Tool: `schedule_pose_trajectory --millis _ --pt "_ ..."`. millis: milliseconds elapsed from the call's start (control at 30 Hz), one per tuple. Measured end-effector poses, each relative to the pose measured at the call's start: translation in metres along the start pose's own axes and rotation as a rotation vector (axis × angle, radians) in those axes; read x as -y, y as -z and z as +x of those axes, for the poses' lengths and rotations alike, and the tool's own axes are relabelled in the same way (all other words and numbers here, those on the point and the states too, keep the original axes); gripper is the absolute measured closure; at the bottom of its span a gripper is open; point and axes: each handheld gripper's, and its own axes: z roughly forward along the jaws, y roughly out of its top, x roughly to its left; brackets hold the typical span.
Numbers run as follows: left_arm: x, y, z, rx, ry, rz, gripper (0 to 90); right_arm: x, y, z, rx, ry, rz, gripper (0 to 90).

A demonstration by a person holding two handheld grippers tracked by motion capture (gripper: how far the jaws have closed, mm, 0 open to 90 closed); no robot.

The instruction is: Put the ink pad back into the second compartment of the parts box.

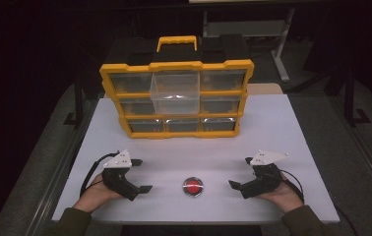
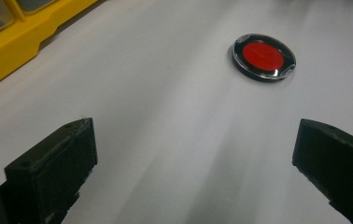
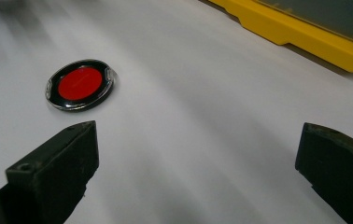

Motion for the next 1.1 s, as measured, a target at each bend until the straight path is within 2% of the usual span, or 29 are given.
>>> schedule_pose_trajectory --millis 633,1100 --pt "0.001 0.002 0.0 -0.002 0.004 0.009 0.0 -0.009 0.0 0.0 -0.009 0.003 -0.024 0.0" --pt "-0.002 0.0 -0.001 0.003 -0.004 0.017 0.0 -0.017 -0.003 -0.001 -0.026 0.005 -0.009 0.0"
